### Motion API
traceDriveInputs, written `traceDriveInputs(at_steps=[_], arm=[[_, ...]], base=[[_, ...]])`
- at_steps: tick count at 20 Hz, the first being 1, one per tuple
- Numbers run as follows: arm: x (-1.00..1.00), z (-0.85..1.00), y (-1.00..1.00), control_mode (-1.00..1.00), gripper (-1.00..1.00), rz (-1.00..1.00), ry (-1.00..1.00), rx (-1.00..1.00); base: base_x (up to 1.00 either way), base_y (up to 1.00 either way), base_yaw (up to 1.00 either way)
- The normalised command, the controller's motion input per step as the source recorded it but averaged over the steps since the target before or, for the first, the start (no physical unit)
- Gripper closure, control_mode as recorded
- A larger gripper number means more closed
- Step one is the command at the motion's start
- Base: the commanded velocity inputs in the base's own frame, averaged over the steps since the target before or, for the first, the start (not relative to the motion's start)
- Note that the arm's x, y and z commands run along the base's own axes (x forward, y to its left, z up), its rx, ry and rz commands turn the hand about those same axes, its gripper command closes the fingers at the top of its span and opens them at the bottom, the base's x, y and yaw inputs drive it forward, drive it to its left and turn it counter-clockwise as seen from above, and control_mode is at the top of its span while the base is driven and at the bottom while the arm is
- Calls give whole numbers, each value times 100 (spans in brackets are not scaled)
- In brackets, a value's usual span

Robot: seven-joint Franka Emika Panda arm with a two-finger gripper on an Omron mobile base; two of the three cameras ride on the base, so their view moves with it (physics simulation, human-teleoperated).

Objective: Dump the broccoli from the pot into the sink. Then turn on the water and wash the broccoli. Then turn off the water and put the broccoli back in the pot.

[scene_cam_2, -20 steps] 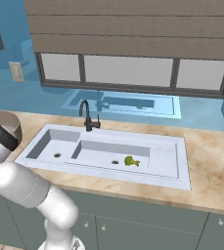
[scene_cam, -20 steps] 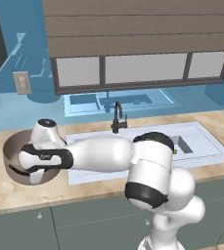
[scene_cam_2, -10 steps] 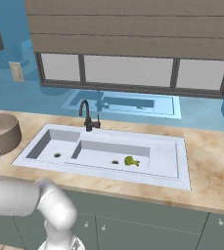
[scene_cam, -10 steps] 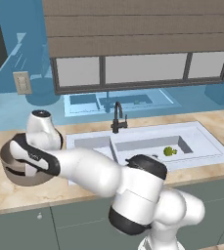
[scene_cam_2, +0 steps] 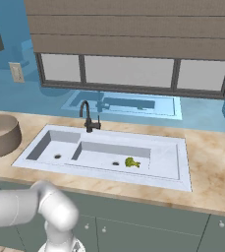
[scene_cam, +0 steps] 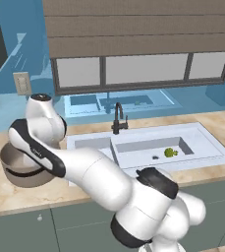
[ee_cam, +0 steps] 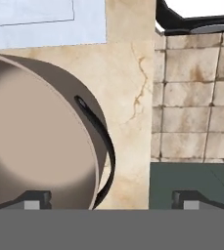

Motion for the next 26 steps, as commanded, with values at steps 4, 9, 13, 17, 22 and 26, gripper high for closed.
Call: traceDriveInputs(at_steps=[4, 9, 13, 17, 22, 26], arm=[[-25, 62, -49, -100, -100, -8, -6, -2], [-7, 49, -59, -100, -100, -7, -14, -8], [0, 33, -69, -100, -100, -5, -20, -5], [0, 33, -82, -100, -100, -5, -15, 0], [0, 38, -92, -100, -100, -6, -6, 0], [0, 41, -96, -100, -100, -2, -1, 1]], base=[[0, 0, 0], [0, 0, 0], [0, 0, 0], [0, 0, 0], [0, 0, 0], [0, 0, 0]])
